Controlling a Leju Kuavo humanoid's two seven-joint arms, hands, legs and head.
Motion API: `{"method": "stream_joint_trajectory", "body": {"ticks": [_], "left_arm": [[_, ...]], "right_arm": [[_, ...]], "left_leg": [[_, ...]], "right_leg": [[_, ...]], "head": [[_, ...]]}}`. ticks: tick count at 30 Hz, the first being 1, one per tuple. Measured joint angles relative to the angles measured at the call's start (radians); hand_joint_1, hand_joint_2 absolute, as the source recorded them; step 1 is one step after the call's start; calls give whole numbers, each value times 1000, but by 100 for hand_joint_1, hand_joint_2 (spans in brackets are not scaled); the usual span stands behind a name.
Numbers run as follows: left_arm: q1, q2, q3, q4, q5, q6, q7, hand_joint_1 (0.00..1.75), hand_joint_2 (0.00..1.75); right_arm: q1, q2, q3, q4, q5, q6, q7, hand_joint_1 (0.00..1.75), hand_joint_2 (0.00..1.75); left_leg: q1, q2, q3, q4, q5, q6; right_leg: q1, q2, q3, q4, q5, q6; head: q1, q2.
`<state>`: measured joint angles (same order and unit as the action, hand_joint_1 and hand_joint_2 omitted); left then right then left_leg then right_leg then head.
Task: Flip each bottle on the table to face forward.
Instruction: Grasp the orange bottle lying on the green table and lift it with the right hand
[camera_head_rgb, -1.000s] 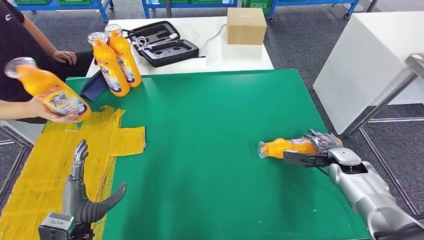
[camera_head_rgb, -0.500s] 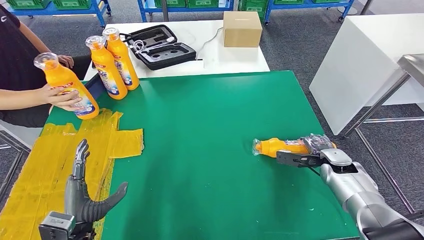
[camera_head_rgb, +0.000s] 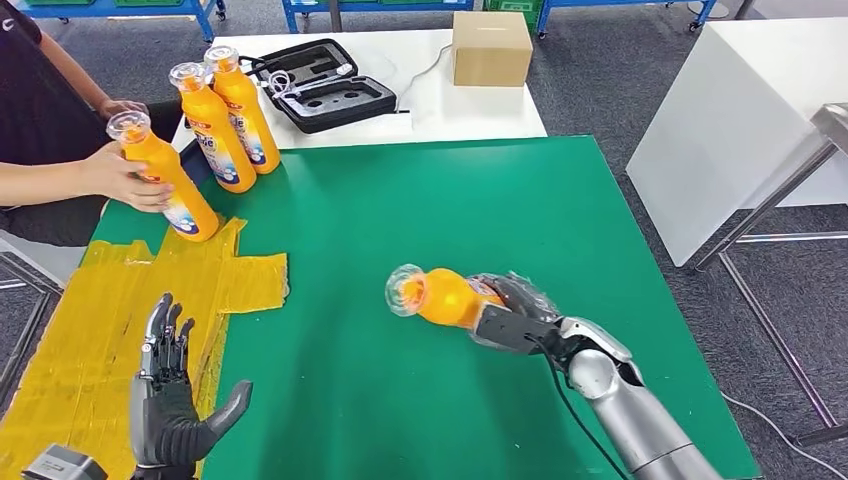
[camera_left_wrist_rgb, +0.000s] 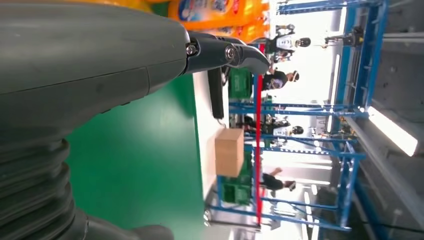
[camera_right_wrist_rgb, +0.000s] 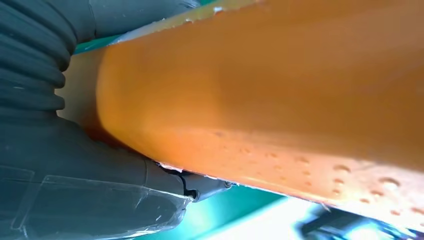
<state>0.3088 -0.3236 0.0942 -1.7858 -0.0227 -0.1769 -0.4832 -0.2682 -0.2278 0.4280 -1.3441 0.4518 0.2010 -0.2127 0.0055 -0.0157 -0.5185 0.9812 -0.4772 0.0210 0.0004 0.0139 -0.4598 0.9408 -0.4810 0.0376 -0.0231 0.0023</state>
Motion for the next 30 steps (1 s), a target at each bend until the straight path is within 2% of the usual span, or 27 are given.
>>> {"method": "stream_joint_trajectory", "body": {"ticks": [4,12,23,30], "left_arm": [[3,-16,-20,9,21,-11,2,0,175],[4,-23,-26,12,34,-24,10,0,175],[-15,-24,-120,48,49,-41,19,0,175],[-25,-17,-165,69,58,-43,22,0,175]], "right_arm": [[1,43,55,-74,-10,-27,1,175,175],[1,60,92,-115,-28,-37,-3,175,175],[-29,187,171,-70,-65,-53,2,175,175],[-61,229,190,-27,-85,-56,8,175,175]], "left_leg": [[-1,-1,-5,0,0,0],[-2,-2,-10,0,0,0],[-1,-2,-11,0,0,0],[-2,-2,-11,0,0,0]], "right_leg": [[-1,-1,-4,0,0,0],[-2,-2,-9,0,0,0],[-1,-2,-11,1,0,0],[-2,-2,-11,1,0,0]], "head": [[0,0],[0,0],[0,0],[0,0]]}}
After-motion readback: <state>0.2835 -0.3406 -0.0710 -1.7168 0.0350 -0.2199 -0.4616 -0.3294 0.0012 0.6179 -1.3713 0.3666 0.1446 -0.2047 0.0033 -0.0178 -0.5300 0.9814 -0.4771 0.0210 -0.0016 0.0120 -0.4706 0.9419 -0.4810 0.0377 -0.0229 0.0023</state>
